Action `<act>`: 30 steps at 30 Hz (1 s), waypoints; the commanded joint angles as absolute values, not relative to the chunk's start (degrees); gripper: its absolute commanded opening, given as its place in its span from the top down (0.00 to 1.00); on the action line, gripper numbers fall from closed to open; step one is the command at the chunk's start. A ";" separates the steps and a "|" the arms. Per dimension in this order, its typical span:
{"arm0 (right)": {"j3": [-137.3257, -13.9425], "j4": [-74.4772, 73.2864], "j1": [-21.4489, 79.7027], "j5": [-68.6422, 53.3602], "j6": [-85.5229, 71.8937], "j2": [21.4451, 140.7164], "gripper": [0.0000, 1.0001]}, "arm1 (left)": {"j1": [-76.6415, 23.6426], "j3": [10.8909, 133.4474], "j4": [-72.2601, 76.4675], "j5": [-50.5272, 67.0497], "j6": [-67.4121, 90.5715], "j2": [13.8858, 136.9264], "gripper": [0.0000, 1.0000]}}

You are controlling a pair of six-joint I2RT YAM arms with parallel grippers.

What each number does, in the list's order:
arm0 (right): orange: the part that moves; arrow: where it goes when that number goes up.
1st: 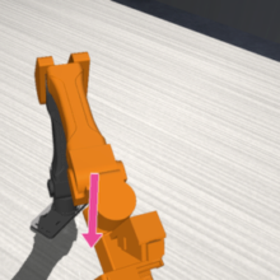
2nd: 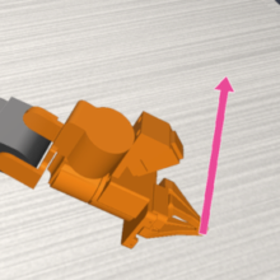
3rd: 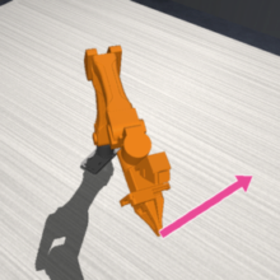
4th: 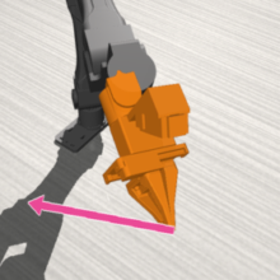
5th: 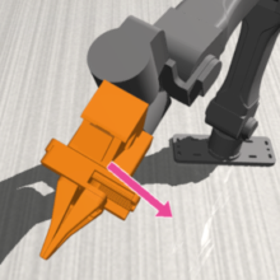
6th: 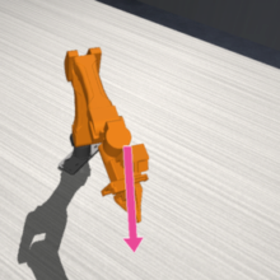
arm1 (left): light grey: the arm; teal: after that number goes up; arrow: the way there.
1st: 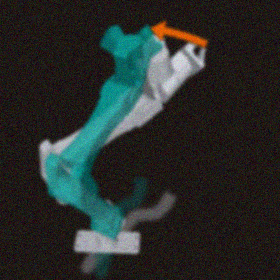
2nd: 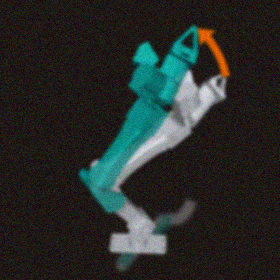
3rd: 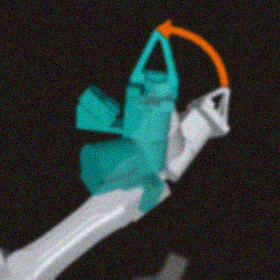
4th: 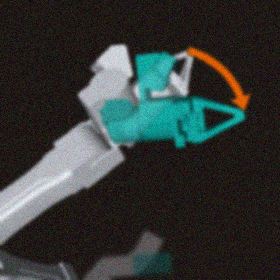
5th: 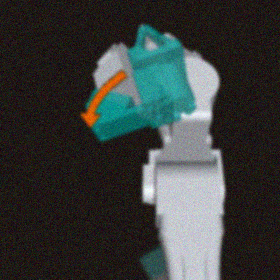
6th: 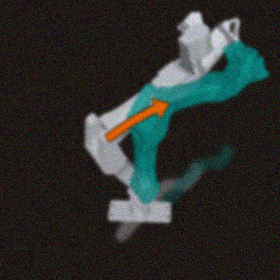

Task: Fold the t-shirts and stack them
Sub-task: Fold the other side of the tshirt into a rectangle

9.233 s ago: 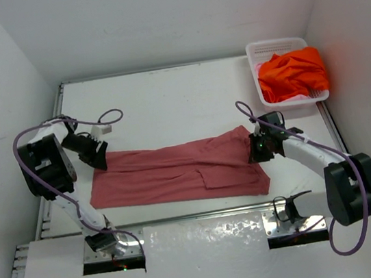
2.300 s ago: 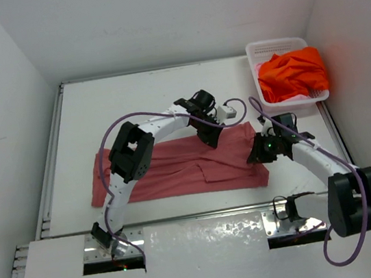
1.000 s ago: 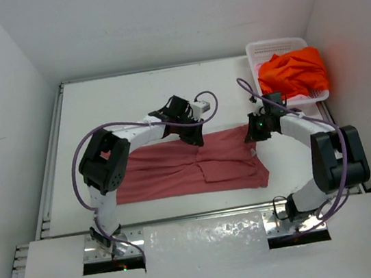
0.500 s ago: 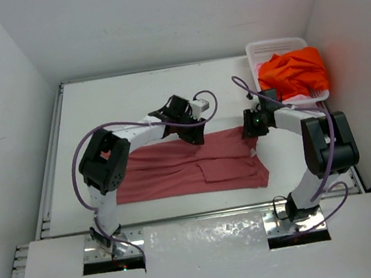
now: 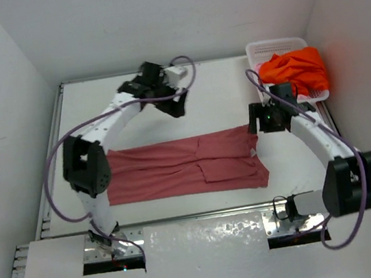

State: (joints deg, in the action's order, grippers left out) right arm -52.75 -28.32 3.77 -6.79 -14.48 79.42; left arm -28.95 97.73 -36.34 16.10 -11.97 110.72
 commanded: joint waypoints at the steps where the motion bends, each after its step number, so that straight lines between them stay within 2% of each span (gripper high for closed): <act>1: -45.46 -37.44 3.69 -5.63 -18.45 72.97 0.29 | -14.05 94.76 -46.49 15.20 -18.36 102.23 0.28; 5: -33.52 -35.43 3.69 -5.71 -23.80 64.09 0.25 | 3.39 87.29 -51.23 13.46 -24.25 99.41 0.30; 8: -29.19 -32.61 3.60 -6.76 -26.01 63.72 0.25 | 13.76 81.05 -50.71 12.48 -26.54 99.05 0.29; 11: -26.38 -31.65 3.69 -7.56 -27.77 63.72 0.25 | 16.78 75.86 -49.14 13.54 -27.25 98.27 0.29; 14: -21.72 -27.87 3.69 -9.14 -30.76 62.50 0.26 | 17.93 70.50 -45.45 15.27 -27.33 97.38 0.22; 16: -20.31 -27.42 3.69 -8.44 -31.37 62.40 0.26 | 17.93 69.00 -44.04 18.53 -27.16 97.64 0.12; 18: -19.69 -27.42 3.69 -7.30 -31.03 62.84 0.27 | 17.84 68.64 -41.06 20.99 -25.41 98.08 0.11; 20: -19.16 -26.29 3.69 -6.68 -30.67 63.71 0.29 | 17.49 67.42 -37.10 18.74 -25.40 99.05 0.11; 22: -18.11 -24.53 3.69 -7.72 -30.76 64.68 0.45 | 17.49 66.71 -36.82 15.66 -26.19 102.29 0.24; 23: -17.84 -22.17 3.69 -8.34 -30.94 65.38 0.58 | 17.66 66.27 -37.35 14.77 -26.71 103.26 0.30; 24: -17.67 -21.10 3.78 -9.13 -31.20 67.04 0.71 | 17.75 65.75 -37.96 14.33 -27.85 104.23 0.41; 25: -18.36 -20.57 3.87 -9.84 -31.29 68.19 0.90 | 17.75 64.96 -38.49 14.41 -28.47 104.15 0.46; 26: -19.07 -20.22 3.95 -9.76 -31.20 69.25 0.95 | 17.75 63.21 -38.41 14.59 -28.91 103.72 0.50; 27: -20.12 -20.30 4.91 -9.41 -30.51 70.39 0.98 | 17.84 62.32 -38.32 15.02 -29.79 102.41 0.60; 29: -24.07 -21.00 6.15 -7.57 -29.62 73.29 1.00 | 17.84 59.96 -38.32 15.29 -30.84 101.43 0.73; 30: -25.47 -21.35 7.46 -6.86 -28.84 74.43 1.00 | 17.84 59.33 -38.58 15.73 -31.28 101.16 0.87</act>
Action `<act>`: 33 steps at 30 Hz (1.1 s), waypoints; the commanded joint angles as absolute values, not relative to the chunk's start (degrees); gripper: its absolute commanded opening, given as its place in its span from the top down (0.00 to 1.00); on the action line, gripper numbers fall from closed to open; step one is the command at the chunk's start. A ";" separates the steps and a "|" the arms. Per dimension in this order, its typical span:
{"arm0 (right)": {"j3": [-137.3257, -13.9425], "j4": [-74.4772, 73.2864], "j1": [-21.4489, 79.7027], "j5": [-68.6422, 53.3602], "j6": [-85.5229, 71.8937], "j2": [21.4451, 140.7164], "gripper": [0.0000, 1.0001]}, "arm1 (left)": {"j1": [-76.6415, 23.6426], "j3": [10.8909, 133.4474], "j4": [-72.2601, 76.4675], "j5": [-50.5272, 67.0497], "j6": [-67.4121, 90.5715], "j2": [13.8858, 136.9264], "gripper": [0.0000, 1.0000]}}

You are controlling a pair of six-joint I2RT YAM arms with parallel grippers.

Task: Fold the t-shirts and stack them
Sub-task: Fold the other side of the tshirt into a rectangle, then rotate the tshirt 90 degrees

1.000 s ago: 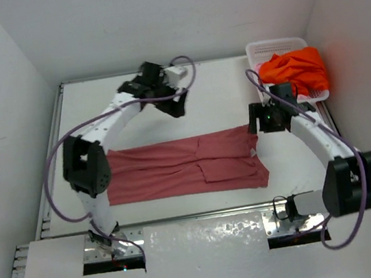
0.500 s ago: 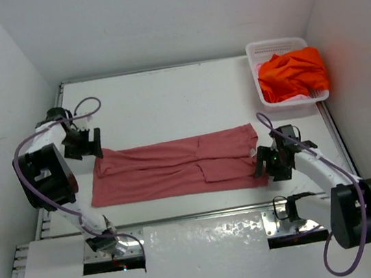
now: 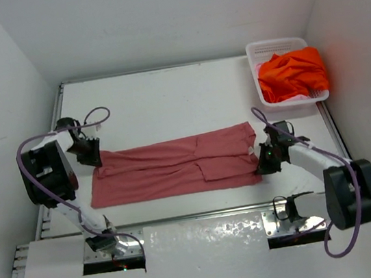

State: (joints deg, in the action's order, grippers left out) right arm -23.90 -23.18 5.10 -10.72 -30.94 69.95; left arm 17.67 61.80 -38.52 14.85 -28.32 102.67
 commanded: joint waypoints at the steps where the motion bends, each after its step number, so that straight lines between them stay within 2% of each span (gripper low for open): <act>1: -28.71 -21.62 7.82 -6.33 -28.48 76.79 1.00 | 17.84 58.80 -39.19 15.65 -31.64 101.16 0.93; 2: -30.48 -22.14 8.34 -5.37 -28.13 78.30 1.00 | 18.19 58.19 -39.20 15.04 -32.25 101.16 0.99; 3: -32.24 -22.32 8.78 -4.67 -27.43 79.88 1.00 | 18.54 56.88 -39.03 14.77 -32.43 100.64 1.00; 8: -49.10 -24.69 10.19 -0.09 -24.44 94.98 1.00 | 24.34 54.84 -38.32 13.89 -34.09 99.32 1.00; 13: -71.16 -29.77 10.81 4.13 -20.66 109.75 1.00 | 27.51 53.97 -40.69 16.95 -38.66 97.48 0.99; 14: -74.76 -31.10 10.81 4.39 -20.22 114.82 1.00 | 27.51 53.70 -41.30 19.23 -40.93 96.43 0.91; 16: -83.56 -34.08 10.90 3.96 -19.51 119.07 1.00 | 27.51 53.00 -43.67 21.70 -43.23 95.28 0.80; 17: -86.19 -34.36 11.07 3.69 -19.42 122.75 1.00 | 27.51 52.82 -44.55 23.28 -45.42 94.32 0.68; 20: -101.27 -37.17 12.12 4.74 -18.55 130.74 1.00 | 27.68 52.82 -47.02 24.78 -49.56 93.43 0.57; 27: -133.11 -40.61 12.04 11.24 -17.49 151.49 1.00 | 30.66 61.68 -53.50 30.22 -53.08 96.85 0.50; 30: -132.38 -32.28 10.55 11.43 -19.77 152.67 1.00 | 31.55 66.43 -58.60 32.95 -55.28 98.52 0.44; 33: -133.93 -23.22 9.23 10.03 -20.92 153.89 0.68 | 31.55 67.41 -60.99 34.10 -57.22 99.84 0.43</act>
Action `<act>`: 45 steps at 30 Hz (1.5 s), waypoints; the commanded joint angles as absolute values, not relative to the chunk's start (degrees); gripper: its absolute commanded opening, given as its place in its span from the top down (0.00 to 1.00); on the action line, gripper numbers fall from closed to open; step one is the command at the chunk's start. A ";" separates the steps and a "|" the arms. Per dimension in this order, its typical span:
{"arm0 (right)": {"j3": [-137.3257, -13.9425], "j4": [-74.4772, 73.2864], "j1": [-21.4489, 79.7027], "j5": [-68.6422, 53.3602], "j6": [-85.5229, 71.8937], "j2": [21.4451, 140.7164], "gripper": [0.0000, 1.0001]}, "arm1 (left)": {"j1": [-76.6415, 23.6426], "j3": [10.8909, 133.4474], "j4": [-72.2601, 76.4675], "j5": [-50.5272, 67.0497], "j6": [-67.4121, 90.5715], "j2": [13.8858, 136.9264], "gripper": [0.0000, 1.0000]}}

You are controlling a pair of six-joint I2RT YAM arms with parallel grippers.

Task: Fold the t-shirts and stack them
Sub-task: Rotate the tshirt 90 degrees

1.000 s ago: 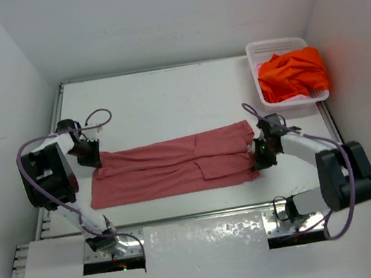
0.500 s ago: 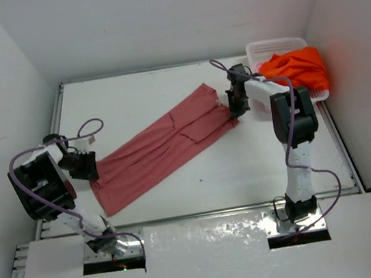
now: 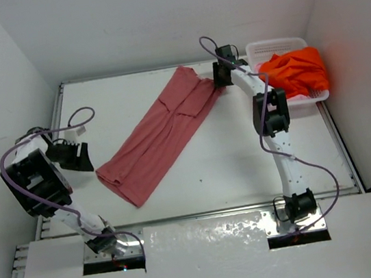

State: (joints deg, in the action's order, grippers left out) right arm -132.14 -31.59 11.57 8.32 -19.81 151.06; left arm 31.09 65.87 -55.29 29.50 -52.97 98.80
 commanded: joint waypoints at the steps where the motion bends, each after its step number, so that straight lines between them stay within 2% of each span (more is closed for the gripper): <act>1: -135.51 -20.77 9.23 10.02 -21.00 155.20 0.56 | 31.55 67.41 -60.82 34.10 -56.52 100.28 0.43; 2: -137.96 -19.44 9.05 10.02 -20.83 155.56 0.40 | 31.55 67.41 -60.56 34.28 -56.17 100.81 0.43; 5: -136.24 -13.20 8.97 10.55 -20.83 153.12 0.22 | 31.55 67.50 -60.12 35.24 -54.58 101.77 0.42; 11: -132.38 -11.08 9.14 8.36 -17.77 144.86 0.16 | 31.55 67.94 -57.05 36.12 -51.60 101.16 0.42; 15: -127.28 -14.57 11.68 7.30 -17.66 132.33 0.09 | 31.55 68.20 -53.01 34.54 -47.12 100.20 0.42; 16: -125.00 -15.72 12.47 5.82 -20.62 129.32 0.09 | 31.47 68.03 -52.13 34.28 -45.54 99.24 0.42; 17: -117.67 -17.39 13.44 4.84 -22.92 126.07 0.10 | 31.55 67.51 -49.86 33.84 -44.57 98.53 0.42; 18: -112.38 -18.88 14.67 3.96 -25.11 118.47 0.11 | 31.38 67.15 -48.53 33.58 -43.69 97.83 0.42; 19: -106.41 -19.94 17.46 2.65 -28.27 114.21 0.14 | 31.46 66.71 -47.21 32.88 -41.42 96.43 0.42; 20: -90.69 -18.82 18.88 -1.37 -36.31 109.82 0.19 | 31.46 65.75 -44.15 32.26 -40.00 95.81 0.42; 21: -81.48 -11.15 22.72 -3.32 -40.91 100.90 0.23 | 31.46 65.05 -42.64 31.91 -37.82 94.76 0.42; 22: -73.47 -6.99 25.37 -4.47 -50.18 96.98 0.33 | 31.46 64.34 -41.32 31.99 -37.01 94.31 0.42; 23: -61.03 -3.90 28.18 -2.57 -54.28 93.99 0.37 | 31.38 62.68 -39.05 31.99 -36.31 93.96 0.42; 24: -57.52 -1.52 33.78 -1.68 -57.10 91.00 0.39 | 31.29 61.62 -37.89 32.69 -35.25 93.17 0.42; 28: -54.06 -5.54 43.23 1.31 -66.06 90.97 0.41 | 30.41 57.40 -34.29 31.56 -34.02 91.15 0.42; 32: -47.47 1.48 51.58 4.39 -73.91 92.53 0.48 | 30.15 53.44 -29.37 28.75 -31.91 87.90 0.42; 34: -46.24 4.38 55.45 4.31 -74.44 95.08 0.48 | 30.15 51.51 -26.12 26.90 -30.07 85.96 0.42; 37: -39.33 15.87 56.78 1.24 -80.75 99.40 0.48 | 30.15 48.62 -22.60 26.89 -28.04 83.33 0.42; 39: -36.49 24.85 57.56 0.53 -86.36 102.64 0.52 | 30.06 47.73 -21.80 25.67 -27.08 81.84 0.42; 41: -36.03 29.94 59.40 0.26 -88.23 106.58 0.51 | 30.15 47.37 -22.58 24.53 -27.77 81.21 0.42; 45: -38.32 30.85 62.84 -0.18 -89.12 110.56 0.42 | 30.06 45.27 -21.54 19.70 -29.44 77.71 0.42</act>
